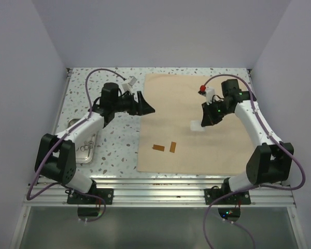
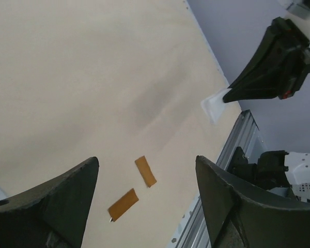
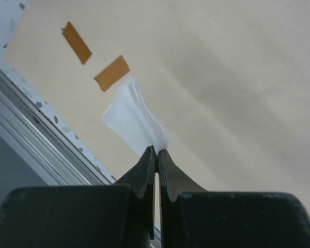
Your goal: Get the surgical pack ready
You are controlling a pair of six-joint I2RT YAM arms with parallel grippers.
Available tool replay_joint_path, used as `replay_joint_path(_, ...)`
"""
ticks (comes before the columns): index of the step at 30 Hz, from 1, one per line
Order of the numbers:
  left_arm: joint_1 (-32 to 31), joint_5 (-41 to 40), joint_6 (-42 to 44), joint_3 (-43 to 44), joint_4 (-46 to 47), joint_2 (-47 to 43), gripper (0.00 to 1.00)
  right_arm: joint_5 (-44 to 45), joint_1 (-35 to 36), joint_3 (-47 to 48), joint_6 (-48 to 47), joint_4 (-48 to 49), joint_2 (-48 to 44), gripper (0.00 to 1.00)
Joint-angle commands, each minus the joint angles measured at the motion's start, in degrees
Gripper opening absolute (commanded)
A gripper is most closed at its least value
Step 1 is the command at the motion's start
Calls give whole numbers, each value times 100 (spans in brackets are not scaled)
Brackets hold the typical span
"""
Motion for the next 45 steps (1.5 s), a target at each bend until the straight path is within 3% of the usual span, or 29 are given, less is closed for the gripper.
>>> replay_joint_path(1, -222, 507, -331, -102, 1208, -365, 80, -651, 520, 400, 342, -48, 149, 0)
replay_joint_path(3, -440, 586, -375, 29, 1421, -313, 80, -713, 967, 575, 185, -207, 219, 0)
replay_joint_path(6, -757, 587, -183, 372, 1001, -172, 81, -836, 1443, 743, 227, -234, 150, 0)
replay_joint_path(15, -1022, 1061, 222, 48, 613, -647, 82, -1811, 1822, 234, 702, 619, -667, 0)
replay_joint_path(24, -1549, 1192, -235, -261, 1105, -656, 82, -1873, 2078, 216, 667, 715, -729, 0)
replay_joint_path(28, -1751, 1272, -33, -67, 709, -410, 81, -1786, 2086, 277, 685, 742, -747, 0)
replay_joint_path(31, -1760, 1246, -24, -189, 709, -488, 76, -1794, 2078, 260, 667, 760, -756, 0)
replay_joint_path(34, -1760, 1228, 2, -304, 683, -559, 62, -1812, 2086, 164, 711, 838, -791, 0)
replay_joint_path(35, -1743, 1185, 29, -322, 639, -576, 47, -1812, 2086, 111, 746, 874, -808, 0)
replay_joint_path(37, -1725, 1097, 73, -383, 482, -620, 30, -1724, 2078, 58, 799, 918, -878, 0)
replay_joint_path(38, -1655, 1009, 99, -401, 437, -638, 13, -1550, 2078, -29, 930, 979, -914, 12)
replay_joint_path(40, -1532, 903, 73, -540, 411, -760, 0, -1391, 2086, -109, 1062, 1041, -949, 20)
replay_joint_path(41, -1366, 772, 64, -602, 376, -822, 0, -1268, 2078, -196, 1228, 1111, -975, 31)
replay_joint_path(44, -902, 378, 125, -840, 157, -1156, 0, -1214, 2078, -311, 1588, 1321, -993, 40)
replay_joint_path(45, -751, 306, 143, -901, 16, -1252, 0, -1145, 2078, -329, 1729, 1409, -993, 80)
